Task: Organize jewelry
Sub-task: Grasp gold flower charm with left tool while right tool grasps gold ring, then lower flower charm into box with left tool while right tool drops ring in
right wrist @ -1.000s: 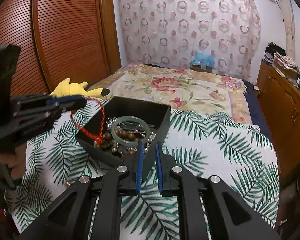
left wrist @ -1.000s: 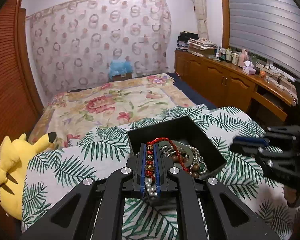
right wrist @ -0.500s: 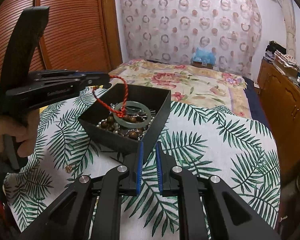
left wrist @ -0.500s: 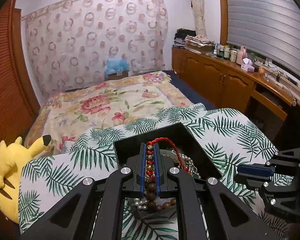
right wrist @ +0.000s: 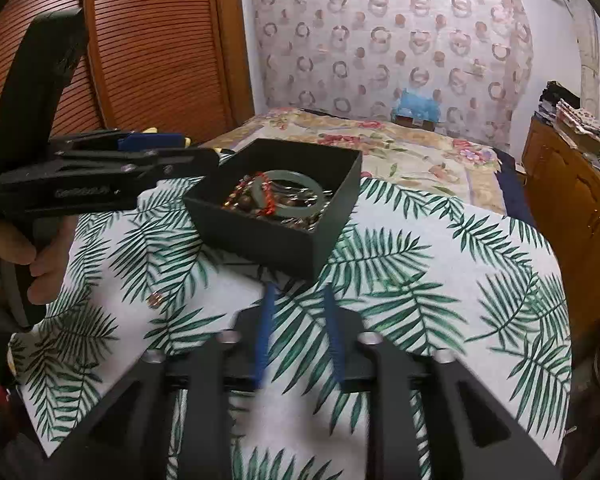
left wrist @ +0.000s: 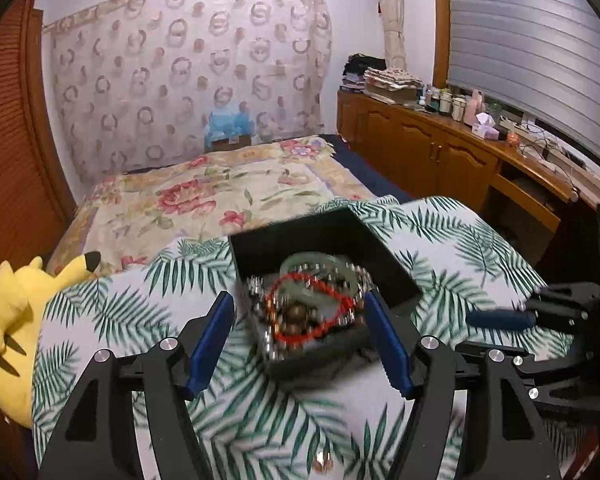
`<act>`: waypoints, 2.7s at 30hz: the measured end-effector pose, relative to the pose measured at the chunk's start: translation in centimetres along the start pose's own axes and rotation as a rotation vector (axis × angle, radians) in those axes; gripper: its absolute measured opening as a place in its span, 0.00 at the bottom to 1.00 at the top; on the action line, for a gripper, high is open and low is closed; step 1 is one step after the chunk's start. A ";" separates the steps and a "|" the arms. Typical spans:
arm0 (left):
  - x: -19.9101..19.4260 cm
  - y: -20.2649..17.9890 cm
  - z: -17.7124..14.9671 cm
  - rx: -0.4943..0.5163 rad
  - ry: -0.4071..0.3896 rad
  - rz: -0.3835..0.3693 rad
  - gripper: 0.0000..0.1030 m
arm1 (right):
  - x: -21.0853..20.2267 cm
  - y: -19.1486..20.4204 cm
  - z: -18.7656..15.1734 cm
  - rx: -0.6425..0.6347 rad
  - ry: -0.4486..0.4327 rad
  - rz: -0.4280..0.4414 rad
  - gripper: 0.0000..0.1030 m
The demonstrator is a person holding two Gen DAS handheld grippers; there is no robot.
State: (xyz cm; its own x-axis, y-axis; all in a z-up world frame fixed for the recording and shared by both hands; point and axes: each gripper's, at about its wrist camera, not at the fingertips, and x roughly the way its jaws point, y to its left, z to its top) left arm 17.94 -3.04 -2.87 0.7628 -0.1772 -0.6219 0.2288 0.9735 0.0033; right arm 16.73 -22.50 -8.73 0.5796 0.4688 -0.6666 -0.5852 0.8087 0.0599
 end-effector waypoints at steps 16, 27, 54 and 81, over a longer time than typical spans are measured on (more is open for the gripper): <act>-2.0 0.8 -6.7 0.006 0.090 -0.003 0.78 | 1.3 4.4 -2.7 -0.138 0.122 0.054 0.33; -1.1 0.6 -9.3 0.021 0.165 -0.033 0.78 | 2.3 5.2 -3.1 -0.176 0.165 0.030 0.33; -0.3 -1.7 -9.2 0.101 0.168 -0.073 0.14 | 0.2 4.5 -2.9 -0.163 0.107 0.025 0.21; -3.5 -1.0 -4.1 0.042 0.010 -0.060 0.14 | -0.4 1.9 4.7 -0.107 -0.028 -0.021 0.22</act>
State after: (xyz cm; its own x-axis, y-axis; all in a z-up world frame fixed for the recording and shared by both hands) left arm 12.58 -2.81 -3.96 0.7411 -0.2335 -0.6294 0.2992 0.9542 -0.0017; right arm 18.05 -19.53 -4.83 0.6074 0.4632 -0.6454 -0.6288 0.7768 -0.0343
